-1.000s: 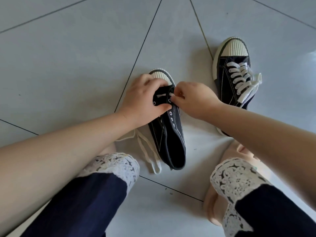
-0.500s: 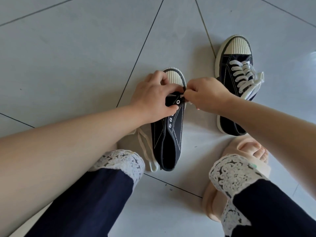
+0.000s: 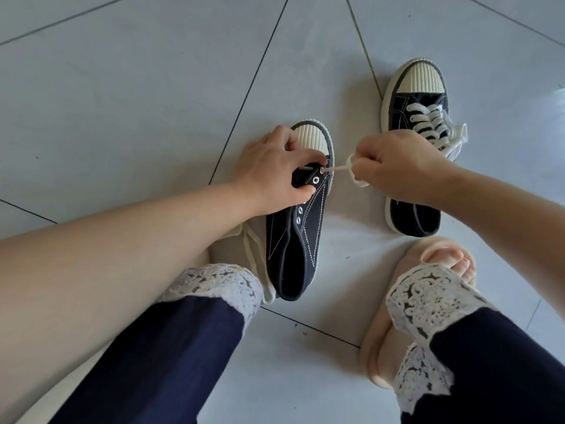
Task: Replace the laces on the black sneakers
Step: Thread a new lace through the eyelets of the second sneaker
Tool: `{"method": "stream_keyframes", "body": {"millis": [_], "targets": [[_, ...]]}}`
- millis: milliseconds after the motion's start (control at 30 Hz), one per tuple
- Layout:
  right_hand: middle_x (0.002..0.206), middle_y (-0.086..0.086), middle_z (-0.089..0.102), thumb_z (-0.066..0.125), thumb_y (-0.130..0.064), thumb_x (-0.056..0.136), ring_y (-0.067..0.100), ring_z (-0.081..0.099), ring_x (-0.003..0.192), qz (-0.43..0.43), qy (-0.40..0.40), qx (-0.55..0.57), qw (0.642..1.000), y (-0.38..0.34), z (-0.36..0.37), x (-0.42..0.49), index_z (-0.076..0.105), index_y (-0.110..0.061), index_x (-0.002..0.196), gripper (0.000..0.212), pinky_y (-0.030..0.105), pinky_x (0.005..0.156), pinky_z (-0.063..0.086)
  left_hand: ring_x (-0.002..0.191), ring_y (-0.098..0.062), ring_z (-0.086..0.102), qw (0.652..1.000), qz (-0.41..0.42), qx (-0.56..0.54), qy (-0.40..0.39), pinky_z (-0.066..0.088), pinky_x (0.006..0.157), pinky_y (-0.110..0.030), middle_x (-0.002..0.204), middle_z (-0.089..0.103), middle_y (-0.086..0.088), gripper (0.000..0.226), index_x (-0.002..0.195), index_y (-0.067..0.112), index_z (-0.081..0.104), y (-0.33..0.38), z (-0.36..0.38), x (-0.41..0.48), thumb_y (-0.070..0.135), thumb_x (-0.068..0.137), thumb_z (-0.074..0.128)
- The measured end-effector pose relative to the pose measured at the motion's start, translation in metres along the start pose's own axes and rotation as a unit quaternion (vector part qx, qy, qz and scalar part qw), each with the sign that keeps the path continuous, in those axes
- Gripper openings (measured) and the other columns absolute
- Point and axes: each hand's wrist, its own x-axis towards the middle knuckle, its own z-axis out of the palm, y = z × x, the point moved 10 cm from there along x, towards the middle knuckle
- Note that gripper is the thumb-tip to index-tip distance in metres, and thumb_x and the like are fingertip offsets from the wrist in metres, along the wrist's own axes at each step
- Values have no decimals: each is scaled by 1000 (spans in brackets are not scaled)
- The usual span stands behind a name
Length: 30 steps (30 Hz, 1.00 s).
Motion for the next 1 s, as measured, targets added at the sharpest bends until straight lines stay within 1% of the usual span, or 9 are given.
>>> {"method": "stream_keyframes", "body": {"millis": [100,200,300,400,500,567,700,833,1000], "targets": [[58,-5,50,52,-19,82,8,42,55,17,5,35,999,5,-1,0,56,-14,67,16,20,47,32,100,-12,47,998,-5,-63,3,34,88,-20,110,41,2,48,120,37,56,-6,0,-3,36,74,69],[50,-9,54,53,-21,83,4,43,46,34,-36,88,995,10,9,-2,54,-22,65,19,9,40,31,81,0,47,987,-26,-157,8,35,82,-8,111,40,2,62,127,23,50,-19,-2,-9,29,71,75],[51,-12,59,58,-26,84,6,48,49,57,-29,204,977,15,6,0,59,-19,70,15,22,53,41,79,-8,46,976,-132,-172,0,34,78,-21,108,46,1,69,131,18,41,-50,-3,-18,30,72,74],[60,-7,57,63,-28,83,12,48,56,61,-17,227,972,16,0,3,60,-20,69,16,31,62,42,60,-12,52,955,-203,-163,-141,38,62,-24,85,58,0,39,110,14,53,-70,15,-37,29,78,70],[69,4,58,63,-26,84,12,42,53,82,-22,246,966,12,0,1,63,-11,76,17,27,54,38,35,-6,36,883,-249,-326,-228,36,42,-20,59,57,-2,15,84,3,59,-71,13,-58,18,86,60],[73,11,59,61,-20,87,12,40,53,96,-33,300,948,8,-1,-3,64,-7,82,14,21,51,37,35,-4,33,828,-262,-458,-190,35,42,-18,57,54,-1,11,86,3,61,-62,-5,-58,12,87,55],[69,9,60,59,-10,87,13,43,54,102,-54,382,917,-11,-8,-8,63,-15,96,10,19,51,36,44,-6,40,764,-184,-606,-123,40,51,-21,62,57,2,16,97,5,60,-9,-44,-40,10,85,51],[98,18,58,59,2,79,6,48,53,110,-121,507,846,-32,-3,-15,53,-1,121,43,12,43,38,54,-11,54,702,-138,-689,-116,51,57,-24,74,64,-3,23,110,7,54,30,-62,-27,7,87,50],[98,14,67,30,13,90,8,58,61,129,-155,632,748,-39,9,-26,51,1,118,37,12,52,46,51,-11,57,654,-228,-720,-46,54,56,-23,74,61,-6,12,98,7,54,17,-50,-22,5,93,43]]}}
